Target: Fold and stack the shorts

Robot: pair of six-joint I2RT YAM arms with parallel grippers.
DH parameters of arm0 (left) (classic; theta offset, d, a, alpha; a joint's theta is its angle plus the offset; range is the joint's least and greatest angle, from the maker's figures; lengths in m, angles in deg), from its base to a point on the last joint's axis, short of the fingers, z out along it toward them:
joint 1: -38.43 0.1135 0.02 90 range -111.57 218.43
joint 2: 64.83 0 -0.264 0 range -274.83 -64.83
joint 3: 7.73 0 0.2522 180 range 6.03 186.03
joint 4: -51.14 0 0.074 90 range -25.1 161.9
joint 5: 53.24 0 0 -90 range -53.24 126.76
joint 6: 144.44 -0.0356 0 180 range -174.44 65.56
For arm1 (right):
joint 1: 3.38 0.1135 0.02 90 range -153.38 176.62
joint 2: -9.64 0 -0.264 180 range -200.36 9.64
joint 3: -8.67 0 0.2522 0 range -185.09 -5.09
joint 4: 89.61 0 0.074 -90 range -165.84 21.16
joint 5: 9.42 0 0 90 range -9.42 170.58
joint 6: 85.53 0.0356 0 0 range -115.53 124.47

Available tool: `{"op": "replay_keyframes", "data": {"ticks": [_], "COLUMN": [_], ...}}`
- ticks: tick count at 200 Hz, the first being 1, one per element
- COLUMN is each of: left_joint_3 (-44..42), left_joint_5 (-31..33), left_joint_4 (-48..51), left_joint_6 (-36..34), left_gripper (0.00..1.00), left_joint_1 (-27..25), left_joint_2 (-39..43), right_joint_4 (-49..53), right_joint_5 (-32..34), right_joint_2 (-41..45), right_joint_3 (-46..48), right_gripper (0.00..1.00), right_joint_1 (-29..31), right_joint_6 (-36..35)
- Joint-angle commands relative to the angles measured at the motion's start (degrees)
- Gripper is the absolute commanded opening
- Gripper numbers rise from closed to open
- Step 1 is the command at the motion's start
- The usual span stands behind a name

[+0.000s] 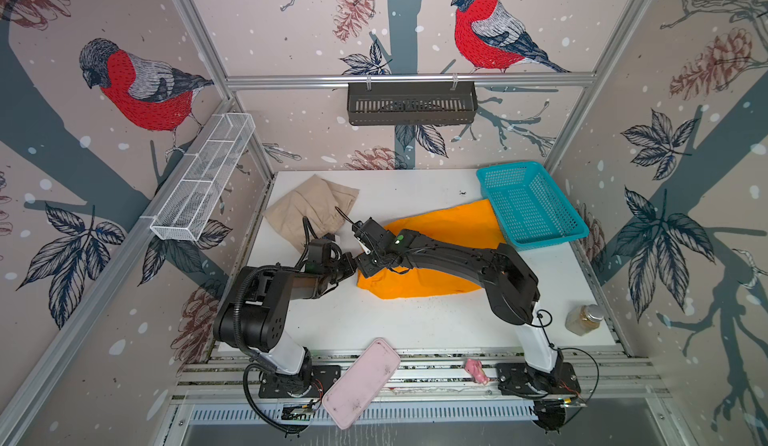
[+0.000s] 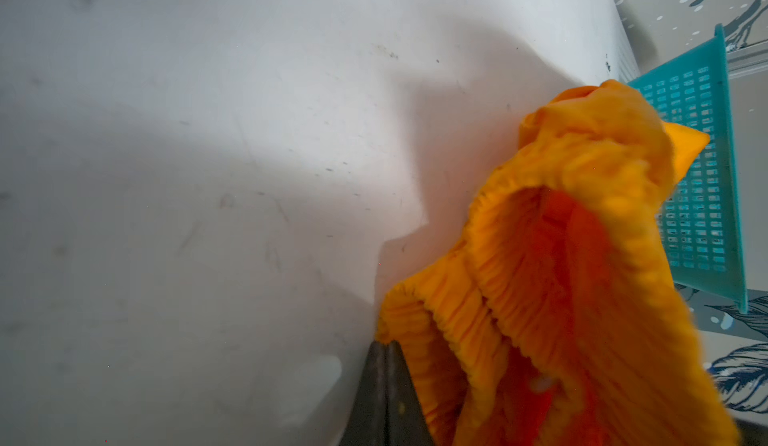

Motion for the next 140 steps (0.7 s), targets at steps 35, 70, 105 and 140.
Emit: {"op": "replay_keyframes", "data": {"ticks": [35, 70, 105, 140], "left_joint_3": [0.26, 1.43, 1.19, 1.93], "left_joint_5": [4.91, 4.30, 0.00, -0.86], "left_joint_4": [10.85, 12.42, 9.81, 9.91], "left_joint_6": [-1.78, -2.50, -1.83, -0.77], "left_gripper": [0.34, 0.74, 0.83, 0.82], "left_joint_1": [1.94, 1.94, 1.49, -1.37], "left_joint_2": [7.15, 13.56, 17.91, 17.63], "right_joint_4": [-15.73, -13.59, -17.00, -20.02], "right_joint_5": [-5.59, -3.87, -5.18, -3.72], "right_joint_2": [13.60, 19.15, 19.39, 20.94], "right_joint_3": [12.59, 20.80, 26.99, 30.40], "right_gripper": [0.81, 0.66, 0.64, 0.64], "right_joint_1": [-3.23, -4.05, -2.52, -2.44], "right_joint_6": [0.83, -0.56, 0.87, 2.52]}}
